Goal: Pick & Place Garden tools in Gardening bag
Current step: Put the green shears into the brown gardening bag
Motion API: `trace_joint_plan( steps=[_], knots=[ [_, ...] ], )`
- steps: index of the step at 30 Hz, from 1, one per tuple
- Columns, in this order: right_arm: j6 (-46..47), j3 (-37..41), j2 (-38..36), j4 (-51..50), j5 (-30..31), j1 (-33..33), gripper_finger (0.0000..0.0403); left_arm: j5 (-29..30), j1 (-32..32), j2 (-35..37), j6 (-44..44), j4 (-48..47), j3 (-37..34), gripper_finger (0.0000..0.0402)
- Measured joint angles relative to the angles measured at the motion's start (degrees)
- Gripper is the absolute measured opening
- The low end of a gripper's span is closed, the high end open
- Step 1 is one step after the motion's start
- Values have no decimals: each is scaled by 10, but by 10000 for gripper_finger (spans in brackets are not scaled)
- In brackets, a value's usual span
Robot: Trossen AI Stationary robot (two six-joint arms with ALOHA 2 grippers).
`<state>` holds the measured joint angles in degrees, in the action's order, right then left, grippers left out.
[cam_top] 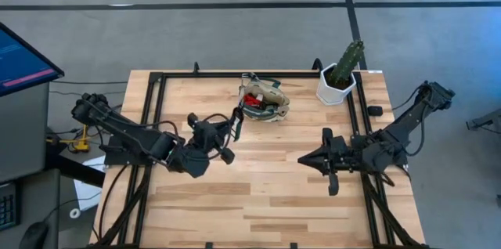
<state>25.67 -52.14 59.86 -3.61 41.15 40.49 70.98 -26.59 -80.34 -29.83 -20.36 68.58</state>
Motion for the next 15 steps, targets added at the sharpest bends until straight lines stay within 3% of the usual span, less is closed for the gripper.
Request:
trace_joint_plan(
  steps=[4,10,15],
  knots=[
    [-2,0,0,-6,-27,-29,0,39,0,0,30,4,0,6],
    [11,0,0,-6,-124,-95,0,48,-1,-19,31,8,0,6],
    [58,0,0,-2,-143,-147,0,80,0,-51,85,7,0,6]
  ],
)
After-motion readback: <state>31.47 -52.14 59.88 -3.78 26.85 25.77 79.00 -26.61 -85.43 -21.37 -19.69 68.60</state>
